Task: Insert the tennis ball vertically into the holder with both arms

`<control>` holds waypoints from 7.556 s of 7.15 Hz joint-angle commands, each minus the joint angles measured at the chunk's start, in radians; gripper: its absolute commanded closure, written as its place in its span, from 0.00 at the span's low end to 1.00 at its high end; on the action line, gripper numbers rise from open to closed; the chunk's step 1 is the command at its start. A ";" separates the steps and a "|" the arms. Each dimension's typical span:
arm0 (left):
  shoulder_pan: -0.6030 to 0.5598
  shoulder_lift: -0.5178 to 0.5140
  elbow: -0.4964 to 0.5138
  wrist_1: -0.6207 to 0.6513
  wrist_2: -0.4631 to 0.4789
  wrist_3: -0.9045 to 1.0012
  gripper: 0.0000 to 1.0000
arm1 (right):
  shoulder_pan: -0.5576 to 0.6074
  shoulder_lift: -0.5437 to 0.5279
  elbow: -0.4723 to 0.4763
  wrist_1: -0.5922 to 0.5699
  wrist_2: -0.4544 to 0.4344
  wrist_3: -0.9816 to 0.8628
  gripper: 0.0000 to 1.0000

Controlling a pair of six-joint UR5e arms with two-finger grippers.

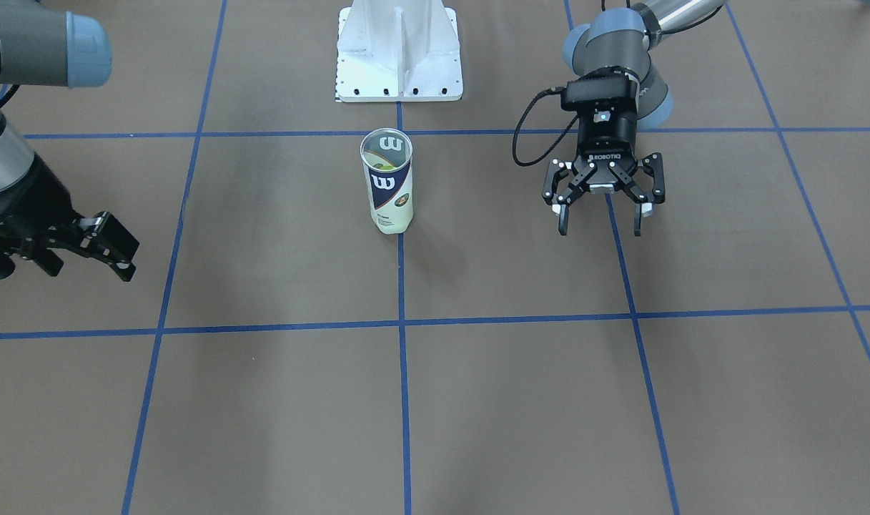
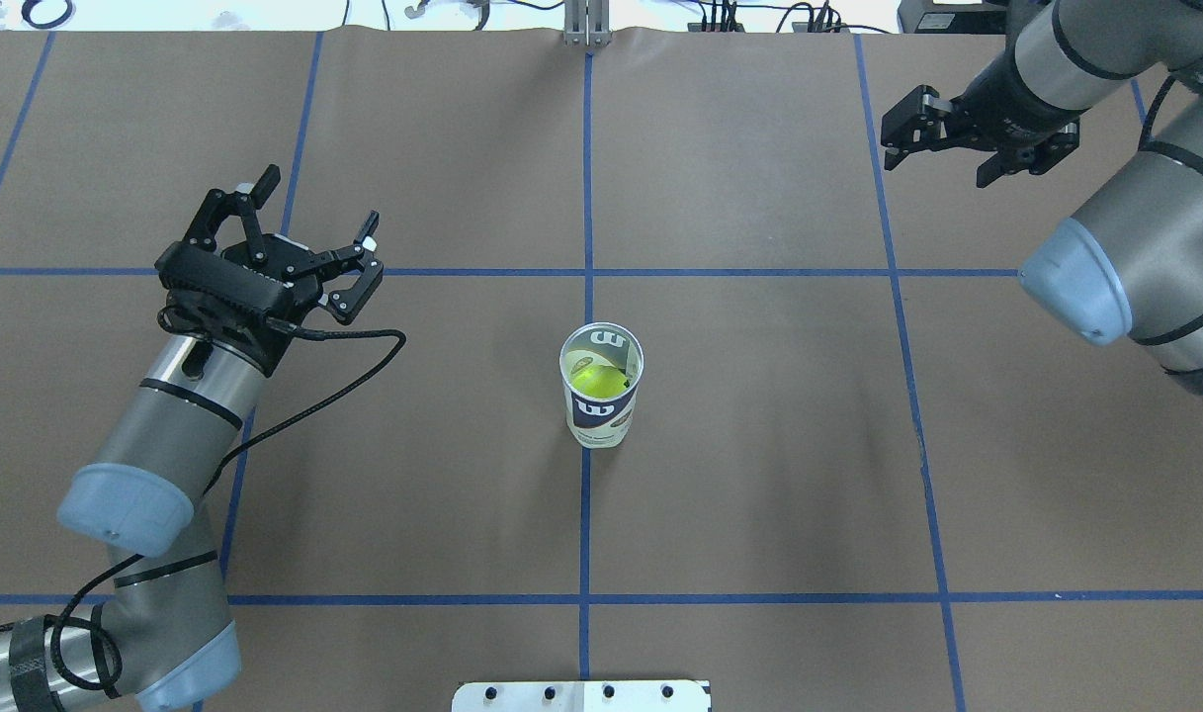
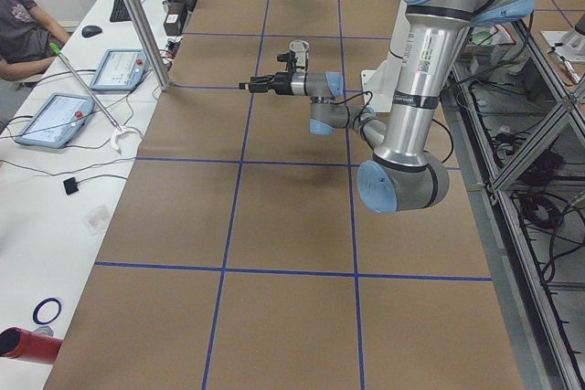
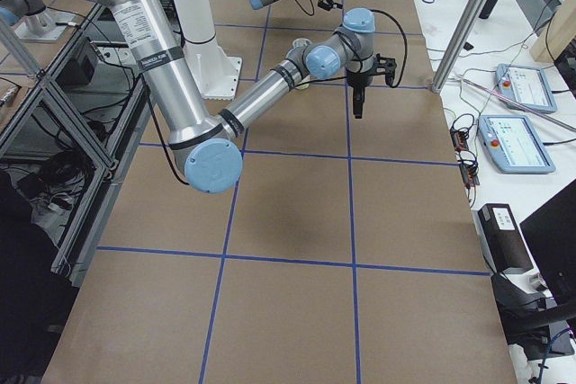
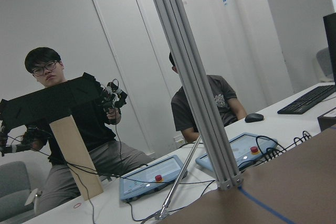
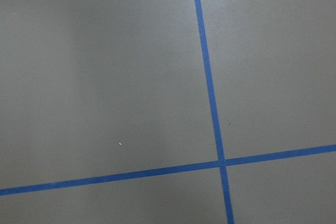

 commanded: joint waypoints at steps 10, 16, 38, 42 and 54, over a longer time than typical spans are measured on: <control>-0.316 -0.030 -0.039 0.846 -0.778 -0.159 0.02 | 0.048 -0.010 -0.059 -0.001 0.007 -0.112 0.00; -0.819 0.091 0.033 0.883 -1.555 -0.382 0.01 | 0.188 -0.090 -0.202 -0.001 0.110 -0.426 0.00; -1.118 0.300 0.156 1.055 -1.739 0.223 0.00 | 0.361 -0.243 -0.352 -0.001 0.239 -0.856 0.00; -1.116 0.300 0.157 1.054 -1.736 0.226 0.00 | 0.368 -0.240 -0.351 0.000 0.244 -0.859 0.00; -1.115 0.299 0.148 1.052 -1.701 0.226 0.00 | 0.401 -0.263 -0.331 0.000 0.236 -0.861 0.00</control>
